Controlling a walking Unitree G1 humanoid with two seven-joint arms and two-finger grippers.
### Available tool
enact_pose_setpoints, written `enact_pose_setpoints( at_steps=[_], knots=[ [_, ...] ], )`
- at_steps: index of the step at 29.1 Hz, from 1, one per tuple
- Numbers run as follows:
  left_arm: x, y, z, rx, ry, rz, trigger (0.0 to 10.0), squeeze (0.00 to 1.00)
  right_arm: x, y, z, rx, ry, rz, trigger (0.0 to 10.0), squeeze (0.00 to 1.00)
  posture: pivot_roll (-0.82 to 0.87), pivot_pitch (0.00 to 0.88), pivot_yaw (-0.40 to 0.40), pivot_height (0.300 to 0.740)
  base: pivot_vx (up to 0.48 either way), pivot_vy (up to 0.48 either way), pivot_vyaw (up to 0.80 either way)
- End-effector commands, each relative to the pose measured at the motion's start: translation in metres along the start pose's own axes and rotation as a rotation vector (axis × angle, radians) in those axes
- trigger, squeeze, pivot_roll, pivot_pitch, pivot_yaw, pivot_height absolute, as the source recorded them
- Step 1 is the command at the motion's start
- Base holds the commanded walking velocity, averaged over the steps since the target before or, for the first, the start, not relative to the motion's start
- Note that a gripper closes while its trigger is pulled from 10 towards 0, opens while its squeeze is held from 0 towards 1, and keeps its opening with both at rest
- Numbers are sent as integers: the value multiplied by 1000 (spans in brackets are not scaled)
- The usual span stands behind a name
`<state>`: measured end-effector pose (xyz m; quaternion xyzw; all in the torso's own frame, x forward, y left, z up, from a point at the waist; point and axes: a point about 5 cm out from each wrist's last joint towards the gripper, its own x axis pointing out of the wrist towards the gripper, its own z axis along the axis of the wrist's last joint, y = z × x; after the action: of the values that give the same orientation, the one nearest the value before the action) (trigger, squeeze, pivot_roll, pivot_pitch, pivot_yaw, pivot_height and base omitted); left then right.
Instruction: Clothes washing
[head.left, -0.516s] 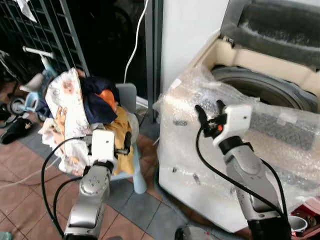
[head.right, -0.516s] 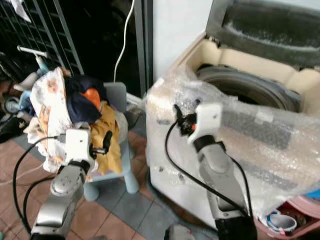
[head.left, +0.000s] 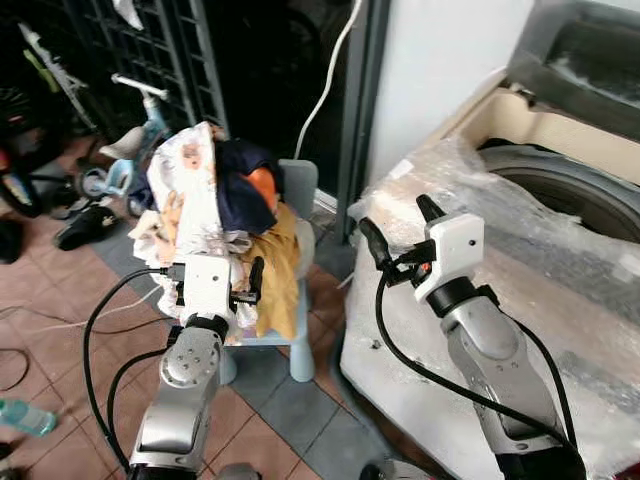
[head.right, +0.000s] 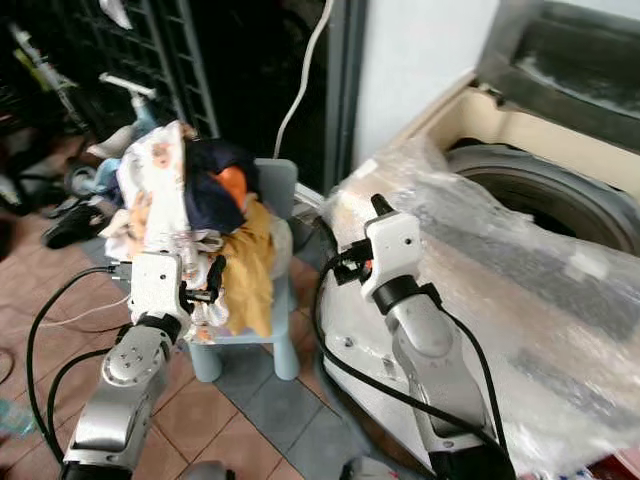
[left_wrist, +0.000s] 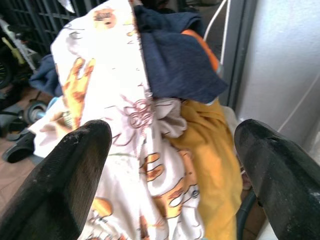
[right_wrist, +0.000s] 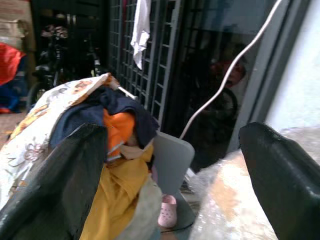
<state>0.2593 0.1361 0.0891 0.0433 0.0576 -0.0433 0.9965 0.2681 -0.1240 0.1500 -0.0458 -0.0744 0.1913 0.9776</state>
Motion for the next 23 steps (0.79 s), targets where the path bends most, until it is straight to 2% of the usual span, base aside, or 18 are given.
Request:
enact_pose_setpoints(
  at_steps=[1,4,7,8,10,11,14,17,23],
  knots=[
    [2,-1,5,22,-27,-7,10000,0,3,-2,-3,3,9,3,10000,1000,-8,0,12,740,0,0,800],
    [2,-3,8,27,-43,-13,10000,0,3,0,-5,-3,9,19,10000,1000,0,0,7,740,0,0,800],
    [3,-4,7,25,-38,-7,10000,0,6,1,-10,36,27,1,10000,1000,-1,0,9,740,0,124,800],
    [2,-5,6,22,-34,-7,10000,0,5,1,-14,45,41,-9,10000,451,-1,0,11,740,0,480,800],
    [1,-6,6,21,-33,-9,10000,0,4,2,-16,46,48,-13,10000,451,-1,0,11,740,0,480,800],
    [-1,-6,5,16,-29,-9,10000,0,1,1,-20,78,61,-29,10000,0,1,0,13,740,0,480,0],
    [-3,-6,6,20,-41,-11,10000,0,-4,-2,-30,113,115,-86,10000,0,0,0,17,740,0,480,0],
    [-3,-5,12,68,-96,-29,10000,0,-6,-7,-39,142,161,-127,10000,0,-5,0,20,740,0,480,0],
    [2,0,8,53,-116,22,10000,0,-15,-23,-53,67,199,-264,10000,0,-1,0,19,740,0,480,0]
  ],
)
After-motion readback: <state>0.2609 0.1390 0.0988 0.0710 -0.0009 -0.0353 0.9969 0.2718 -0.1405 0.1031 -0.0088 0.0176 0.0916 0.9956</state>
